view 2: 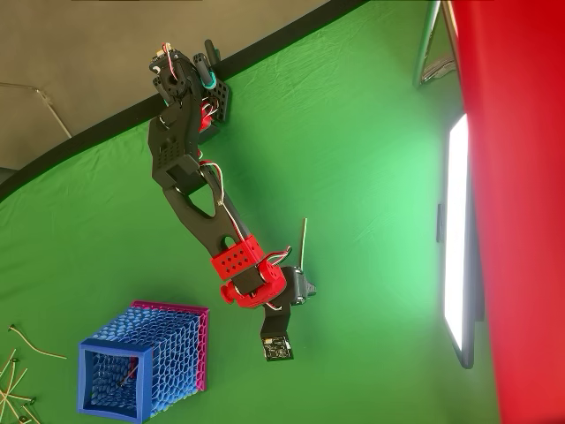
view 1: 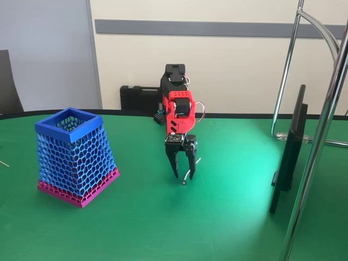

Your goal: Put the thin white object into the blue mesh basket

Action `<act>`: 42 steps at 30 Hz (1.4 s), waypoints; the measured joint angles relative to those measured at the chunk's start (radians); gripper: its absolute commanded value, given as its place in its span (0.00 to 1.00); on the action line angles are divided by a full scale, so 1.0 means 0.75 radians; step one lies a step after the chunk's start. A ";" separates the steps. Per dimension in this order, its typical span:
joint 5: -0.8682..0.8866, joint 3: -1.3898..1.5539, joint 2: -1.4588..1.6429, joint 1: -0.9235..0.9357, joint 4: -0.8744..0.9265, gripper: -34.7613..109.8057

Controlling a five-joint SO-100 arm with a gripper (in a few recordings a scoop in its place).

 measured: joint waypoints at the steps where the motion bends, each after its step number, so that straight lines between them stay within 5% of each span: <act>1: 0.000 -0.010 -0.010 0.000 0.000 0.39; 32: -0.035 -0.186 -0.155 -0.008 0.022 0.38; 42: -0.039 -0.247 -0.186 -0.006 0.049 0.24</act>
